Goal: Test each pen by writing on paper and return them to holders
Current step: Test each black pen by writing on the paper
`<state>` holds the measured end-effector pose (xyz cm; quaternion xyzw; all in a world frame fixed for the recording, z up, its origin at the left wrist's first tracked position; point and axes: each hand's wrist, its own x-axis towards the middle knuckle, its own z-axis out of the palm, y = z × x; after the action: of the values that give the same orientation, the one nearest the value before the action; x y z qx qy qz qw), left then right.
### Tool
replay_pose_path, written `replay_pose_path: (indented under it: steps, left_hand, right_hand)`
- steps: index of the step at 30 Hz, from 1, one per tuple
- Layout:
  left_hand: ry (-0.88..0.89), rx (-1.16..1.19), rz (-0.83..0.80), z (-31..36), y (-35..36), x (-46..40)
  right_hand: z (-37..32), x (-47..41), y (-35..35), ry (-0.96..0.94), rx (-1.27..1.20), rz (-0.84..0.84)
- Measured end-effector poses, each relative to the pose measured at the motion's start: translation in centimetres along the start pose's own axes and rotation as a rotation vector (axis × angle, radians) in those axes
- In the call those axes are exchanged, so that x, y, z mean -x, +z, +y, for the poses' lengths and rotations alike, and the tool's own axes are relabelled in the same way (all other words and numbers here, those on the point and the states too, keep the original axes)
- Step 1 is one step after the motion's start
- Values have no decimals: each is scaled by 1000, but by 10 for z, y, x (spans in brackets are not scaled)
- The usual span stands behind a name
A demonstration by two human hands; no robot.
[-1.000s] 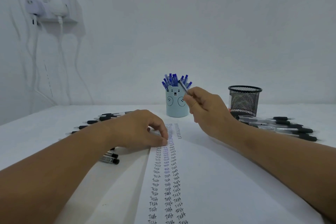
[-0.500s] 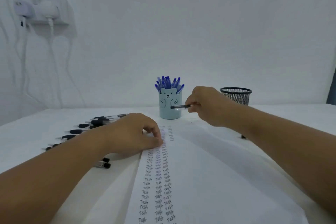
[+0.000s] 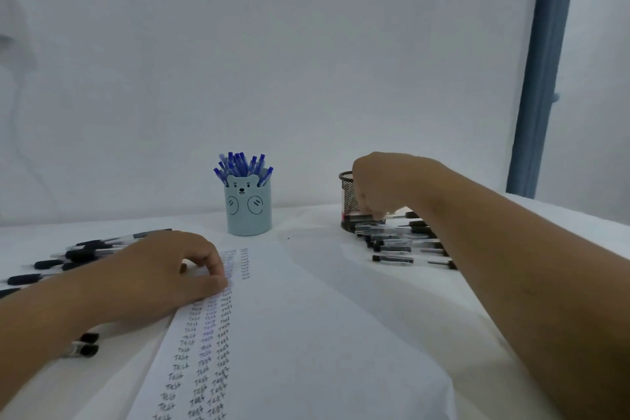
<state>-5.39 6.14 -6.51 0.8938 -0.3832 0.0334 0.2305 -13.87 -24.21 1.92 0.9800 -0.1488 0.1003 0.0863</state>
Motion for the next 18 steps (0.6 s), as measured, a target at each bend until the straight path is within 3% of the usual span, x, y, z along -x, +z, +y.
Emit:
replay_pose_path:
  steps: [7, 11, 15, 18]
  left_hand:
    - [24, -10, 7, 0, 0, 0]
    - [19, -15, -1, 0, 0, 0]
    - [13, -1, -16, 3, -1, 0]
    - [-17, 21, -17, 5, -2, 0]
  right_hand:
    - [2, 13, -5, 65, 201, -158]
    - [-5, 11, -5, 59, 221, -101]
    - [-28, 10, -2, -67, 111, 63]
    - [-59, 17, 7, -237, 55, 91]
